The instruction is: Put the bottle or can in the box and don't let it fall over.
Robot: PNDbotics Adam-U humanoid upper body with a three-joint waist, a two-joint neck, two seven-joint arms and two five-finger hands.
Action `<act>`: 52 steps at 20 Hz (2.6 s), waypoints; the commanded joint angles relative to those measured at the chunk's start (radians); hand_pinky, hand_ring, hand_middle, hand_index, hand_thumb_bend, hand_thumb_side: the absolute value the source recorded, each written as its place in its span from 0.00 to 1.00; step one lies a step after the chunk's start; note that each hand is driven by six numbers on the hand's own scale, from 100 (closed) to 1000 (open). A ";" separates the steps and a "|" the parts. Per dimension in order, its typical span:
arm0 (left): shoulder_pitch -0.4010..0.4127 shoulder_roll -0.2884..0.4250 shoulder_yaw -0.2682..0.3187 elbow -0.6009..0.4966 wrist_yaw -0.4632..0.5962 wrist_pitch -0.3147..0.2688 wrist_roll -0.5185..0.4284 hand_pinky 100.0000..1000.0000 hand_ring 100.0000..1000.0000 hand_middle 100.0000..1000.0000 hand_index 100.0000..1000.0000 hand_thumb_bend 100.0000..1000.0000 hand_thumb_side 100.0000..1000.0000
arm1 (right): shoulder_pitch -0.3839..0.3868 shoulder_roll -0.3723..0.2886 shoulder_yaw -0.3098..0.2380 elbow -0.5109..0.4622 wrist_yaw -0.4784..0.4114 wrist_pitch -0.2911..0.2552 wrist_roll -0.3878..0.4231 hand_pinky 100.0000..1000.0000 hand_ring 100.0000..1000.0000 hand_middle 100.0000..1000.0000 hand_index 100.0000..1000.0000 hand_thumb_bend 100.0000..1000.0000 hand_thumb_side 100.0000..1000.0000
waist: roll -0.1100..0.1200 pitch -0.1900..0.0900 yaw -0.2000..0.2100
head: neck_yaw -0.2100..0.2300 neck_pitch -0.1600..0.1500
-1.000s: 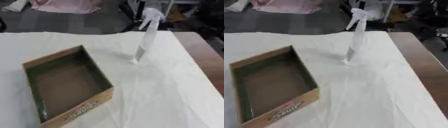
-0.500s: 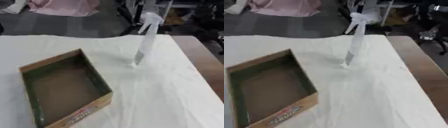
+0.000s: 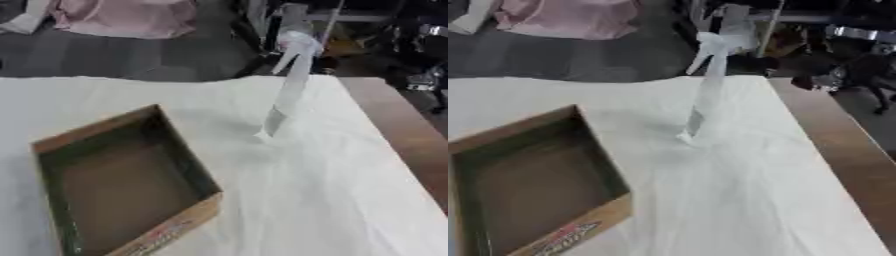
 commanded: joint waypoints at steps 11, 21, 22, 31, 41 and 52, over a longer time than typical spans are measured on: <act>-0.026 0.027 -0.002 -0.021 0.004 -0.007 -0.010 0.61 0.43 0.63 0.80 0.00 0.74 | -0.053 -0.003 -0.004 0.016 0.007 0.028 -0.045 0.87 0.98 1.00 0.85 0.28 0.27 | -0.006 0.005 0.028 | -0.068 0.009; -0.042 0.033 -0.002 -0.021 -0.003 -0.013 -0.015 0.61 0.42 0.63 0.80 0.00 0.74 | 0.115 -0.077 -0.073 -0.109 -0.088 0.051 -0.177 0.87 0.97 1.00 0.85 0.29 0.28 | -0.018 0.033 0.040 | -0.104 0.010; -0.043 0.033 -0.002 -0.021 -0.004 -0.014 -0.015 0.61 0.42 0.63 0.80 0.00 0.74 | 0.121 -0.080 -0.078 -0.116 -0.094 0.054 -0.185 0.87 0.97 1.00 0.85 0.29 0.28 | -0.020 0.035 0.042 | -0.107 0.008; -0.047 0.031 -0.002 -0.021 -0.012 -0.013 -0.018 0.61 0.40 0.63 0.80 0.00 0.74 | 0.126 -0.087 -0.091 -0.142 -0.133 0.068 -0.227 0.87 0.97 1.00 0.85 0.28 0.27 | -0.025 0.048 0.048 | -0.103 -0.025; -0.049 0.034 -0.003 -0.021 -0.006 -0.013 -0.021 0.61 0.40 0.63 0.80 0.00 0.74 | 0.093 -0.097 -0.086 -0.142 -0.176 0.070 -0.256 0.87 0.96 1.00 0.85 0.27 0.27 | -0.033 0.040 0.070 | -0.128 -0.031; -0.054 0.040 -0.002 -0.021 -0.010 -0.012 -0.022 0.61 0.39 0.63 0.80 0.00 0.74 | 0.063 -0.098 -0.082 -0.143 -0.153 0.053 -0.270 0.87 0.96 1.00 0.84 0.28 0.26 | -0.053 0.045 0.085 | -0.155 -0.029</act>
